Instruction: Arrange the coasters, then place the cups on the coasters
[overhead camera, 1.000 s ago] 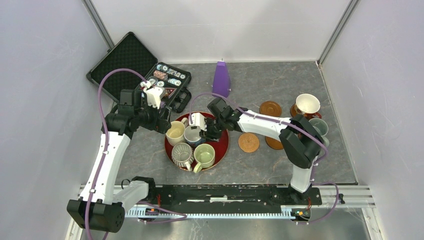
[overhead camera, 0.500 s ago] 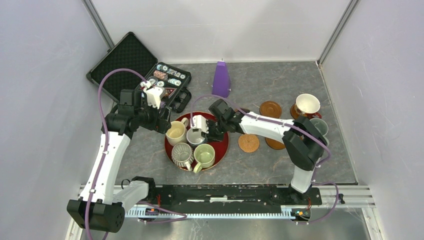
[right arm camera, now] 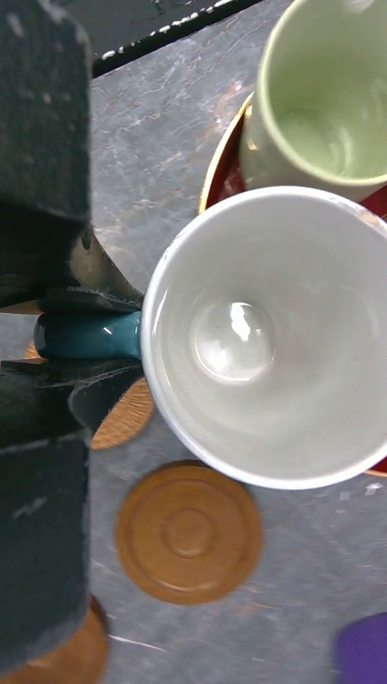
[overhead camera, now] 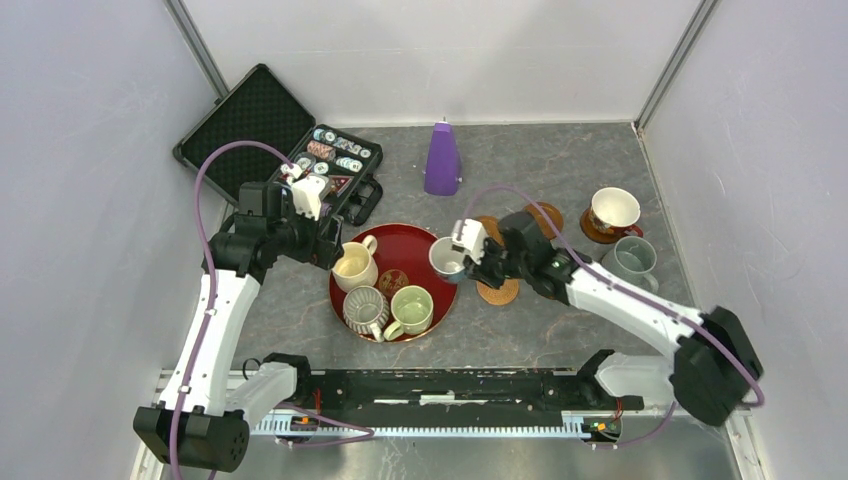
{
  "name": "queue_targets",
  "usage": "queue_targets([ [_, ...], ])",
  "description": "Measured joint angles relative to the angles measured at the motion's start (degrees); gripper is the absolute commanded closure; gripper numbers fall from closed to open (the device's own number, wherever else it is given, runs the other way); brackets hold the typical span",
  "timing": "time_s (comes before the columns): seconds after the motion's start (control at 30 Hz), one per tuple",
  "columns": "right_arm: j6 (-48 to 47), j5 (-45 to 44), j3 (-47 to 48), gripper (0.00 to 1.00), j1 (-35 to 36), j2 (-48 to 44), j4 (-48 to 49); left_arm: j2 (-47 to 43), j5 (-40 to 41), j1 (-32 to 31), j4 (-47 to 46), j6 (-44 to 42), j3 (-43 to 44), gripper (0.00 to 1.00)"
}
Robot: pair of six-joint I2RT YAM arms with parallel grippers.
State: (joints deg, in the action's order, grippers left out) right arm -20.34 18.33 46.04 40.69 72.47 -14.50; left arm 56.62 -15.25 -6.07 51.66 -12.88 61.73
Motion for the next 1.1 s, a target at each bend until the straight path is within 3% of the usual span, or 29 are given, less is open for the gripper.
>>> queue_targets([
  [0.23, 10.4, -8.33, -18.4, 1.0, -3.3, -16.09, 5.55, -0.11, -0.46, 0.0, -0.83, 0.0, -0.33, 0.0],
  [0.33, 13.92, -11.47, -22.05, 1.0, -3.63, -20.17, 6.69, -0.11, -0.68, 0.0, -1.11, 0.0, -0.33, 0.0],
  [0.7, 22.12, -16.85, -24.02, 1.0, -5.31, -24.13, 8.87, 0.94, -1.44, 0.0, -1.27, 0.0, -0.33, 0.0],
  [1.1, 23.96, -16.94, -26.8, 1.0, -5.46, -25.94, 6.78, 1.42, -1.64, 0.0, -1.38, 0.0, -0.33, 0.0],
])
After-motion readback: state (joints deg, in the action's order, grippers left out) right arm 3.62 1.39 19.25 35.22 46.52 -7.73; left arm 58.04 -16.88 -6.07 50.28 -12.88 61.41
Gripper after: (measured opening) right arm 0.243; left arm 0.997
